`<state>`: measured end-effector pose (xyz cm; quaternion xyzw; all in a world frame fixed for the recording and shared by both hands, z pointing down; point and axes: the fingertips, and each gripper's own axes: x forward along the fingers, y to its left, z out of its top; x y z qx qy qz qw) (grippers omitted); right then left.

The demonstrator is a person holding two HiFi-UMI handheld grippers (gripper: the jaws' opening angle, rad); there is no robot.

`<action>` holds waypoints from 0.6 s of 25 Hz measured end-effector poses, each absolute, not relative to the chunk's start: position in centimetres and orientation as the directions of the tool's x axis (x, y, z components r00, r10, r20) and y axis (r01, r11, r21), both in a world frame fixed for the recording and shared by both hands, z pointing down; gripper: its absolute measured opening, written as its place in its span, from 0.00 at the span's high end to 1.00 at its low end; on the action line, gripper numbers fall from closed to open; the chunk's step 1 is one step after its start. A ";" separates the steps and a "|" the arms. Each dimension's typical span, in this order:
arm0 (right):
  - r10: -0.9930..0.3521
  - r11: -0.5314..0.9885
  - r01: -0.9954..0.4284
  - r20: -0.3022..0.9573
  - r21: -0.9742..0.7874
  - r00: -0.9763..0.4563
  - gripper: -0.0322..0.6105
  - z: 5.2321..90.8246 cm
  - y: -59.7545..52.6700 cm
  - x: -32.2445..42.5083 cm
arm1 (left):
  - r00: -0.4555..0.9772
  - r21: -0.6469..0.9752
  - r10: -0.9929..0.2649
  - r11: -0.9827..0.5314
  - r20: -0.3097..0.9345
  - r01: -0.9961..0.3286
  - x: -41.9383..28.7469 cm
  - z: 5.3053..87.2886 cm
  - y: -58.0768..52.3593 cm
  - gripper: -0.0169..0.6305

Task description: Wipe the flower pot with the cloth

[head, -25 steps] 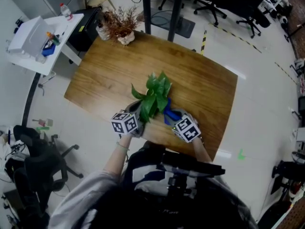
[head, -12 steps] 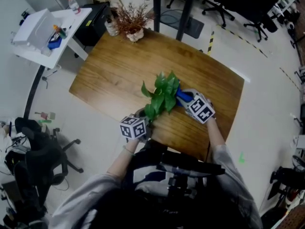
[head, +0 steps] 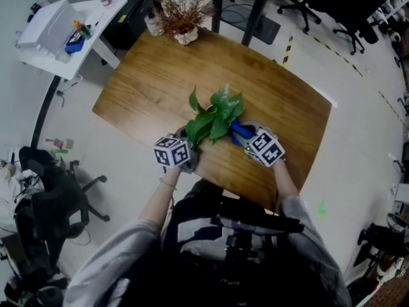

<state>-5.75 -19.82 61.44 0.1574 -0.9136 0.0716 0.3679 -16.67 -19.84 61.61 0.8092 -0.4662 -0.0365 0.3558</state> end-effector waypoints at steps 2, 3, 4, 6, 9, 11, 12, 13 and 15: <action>-0.224 0.940 -0.340 0.700 -0.028 -0.678 0.84 61.9 -19.0 -6.0 | 0.549 0.608 -0.788 -0.298 0.278 -0.736 -17.1 61.8 -20.6 0.96; -0.219 0.939 -0.341 0.702 -0.036 -0.678 0.84 62.1 -18.6 -6.2 | 0.543 0.607 -0.791 -0.291 0.283 -0.740 -17.3 61.9 -20.9 0.96; -0.213 0.938 -0.342 0.703 -0.046 -0.679 0.84 62.3 -18.2 -6.4 | 0.537 0.605 -0.793 -0.284 0.288 -0.744 -17.5 62.0 -21.2 0.96; -0.201 0.936 -0.346 0.702 -0.069 -0.684 0.84 62.6 -17.4 -6.8 | 0.525 0.601 -0.798 -0.271 0.297 -0.752 -17.8 62.3 -21.8 0.96; -0.184 0.934 -0.344 0.699 -0.095 -0.691 0.84 63.4 -16.1 -7.3 | 0.511 0.598 -0.806 -0.259 0.299 -0.759 -18.1 62.4 -22.2 0.96; -0.188 0.929 -0.355 0.693 -0.105 -0.696 0.84 63.4 -15.6 -7.5 | 0.498 0.592 -0.811 -0.248 0.306 -0.767 -18.2 62.3 -22.0 0.96; -0.198 0.923 -0.369 0.688 -0.108 -0.698 0.84 63.4 -15.4 -7.4 | 0.487 0.586 -0.816 -0.239 0.311 -0.774 -18.3 62.3 -21.6 0.96; -0.215 0.914 -0.390 0.682 -0.112 -0.700 0.84 63.2 -15.4 -7.2 | 0.474 0.579 -0.822 -0.229 0.316 -0.783 -18.5 62.2 -21.1 0.96; -0.256 0.890 -0.440 0.669 -0.119 -0.698 0.84 63.1 -15.5 -6.2 | 0.449 0.570 -0.834 -0.208 0.322 -0.795 -18.7 62.2 -19.7 0.96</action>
